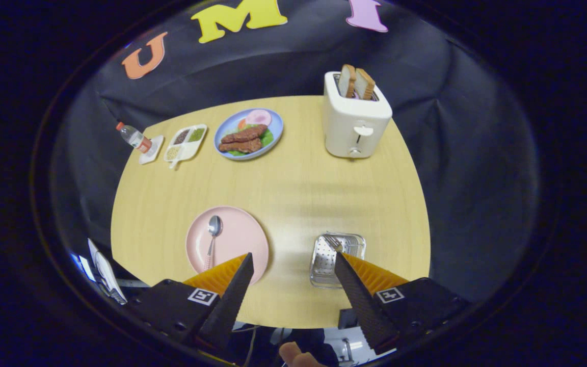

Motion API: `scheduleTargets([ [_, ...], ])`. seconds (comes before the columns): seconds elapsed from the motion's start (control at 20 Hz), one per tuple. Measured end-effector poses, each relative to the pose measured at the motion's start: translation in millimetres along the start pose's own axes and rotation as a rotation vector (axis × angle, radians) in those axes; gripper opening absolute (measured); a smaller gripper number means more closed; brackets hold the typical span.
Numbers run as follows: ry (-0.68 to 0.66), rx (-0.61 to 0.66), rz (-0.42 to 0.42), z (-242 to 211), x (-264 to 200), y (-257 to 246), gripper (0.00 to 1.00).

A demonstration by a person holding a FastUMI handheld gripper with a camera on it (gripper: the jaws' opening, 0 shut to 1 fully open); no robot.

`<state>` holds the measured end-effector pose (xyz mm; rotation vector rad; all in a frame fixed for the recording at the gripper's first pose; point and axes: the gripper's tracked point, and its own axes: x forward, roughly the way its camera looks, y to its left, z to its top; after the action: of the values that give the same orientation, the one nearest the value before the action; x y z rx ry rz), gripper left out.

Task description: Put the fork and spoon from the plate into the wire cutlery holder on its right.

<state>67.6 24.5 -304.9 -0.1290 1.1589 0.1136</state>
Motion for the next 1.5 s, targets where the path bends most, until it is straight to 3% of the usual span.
scheduleTargets([
  [0.55,-0.142,-0.034,-0.008,-47,32,90,0.97],
  [1.1,-0.194,0.001,-0.031,-84,92,159,0.97],
  [1.3,-0.202,-0.025,-0.077,-94,116,167,0.78],
  [1.45,-0.154,0.007,-0.083,-105,127,172,0.78],
  [1.5,-0.151,0.021,-0.088,-105,130,171,0.73],
])
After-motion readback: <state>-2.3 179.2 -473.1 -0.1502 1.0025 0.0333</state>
